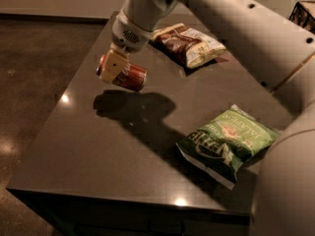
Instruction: Place coke can upright
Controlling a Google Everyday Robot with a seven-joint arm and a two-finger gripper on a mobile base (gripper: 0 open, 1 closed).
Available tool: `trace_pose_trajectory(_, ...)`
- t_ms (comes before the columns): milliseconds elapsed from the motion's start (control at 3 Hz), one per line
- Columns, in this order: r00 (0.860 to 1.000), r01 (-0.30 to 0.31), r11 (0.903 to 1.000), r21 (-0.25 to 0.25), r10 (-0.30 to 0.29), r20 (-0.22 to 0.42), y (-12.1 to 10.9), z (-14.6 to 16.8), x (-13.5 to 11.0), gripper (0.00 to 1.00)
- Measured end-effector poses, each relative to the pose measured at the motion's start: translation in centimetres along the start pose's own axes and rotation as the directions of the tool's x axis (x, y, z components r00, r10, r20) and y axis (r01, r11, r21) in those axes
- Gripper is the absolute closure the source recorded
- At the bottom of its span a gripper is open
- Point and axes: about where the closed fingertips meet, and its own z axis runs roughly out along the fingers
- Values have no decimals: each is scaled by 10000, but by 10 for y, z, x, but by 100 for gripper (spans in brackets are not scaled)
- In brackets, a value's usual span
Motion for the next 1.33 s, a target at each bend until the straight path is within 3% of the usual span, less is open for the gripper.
trace_pose_trajectory(333,9729,-70,9999,-77,86,2313,-6,-23,4,100)
trace_pose_trajectory(667,9070,-229,9994,276,92,4211,-8,-41,6,100)
trace_pose_trajectory(1000,8325,-746,9944,744,211,5536,-11,-48,9,100)
trace_pose_trajectory(1333,7751,-1157,9888,947,302,6311,-13,-48,8,100)
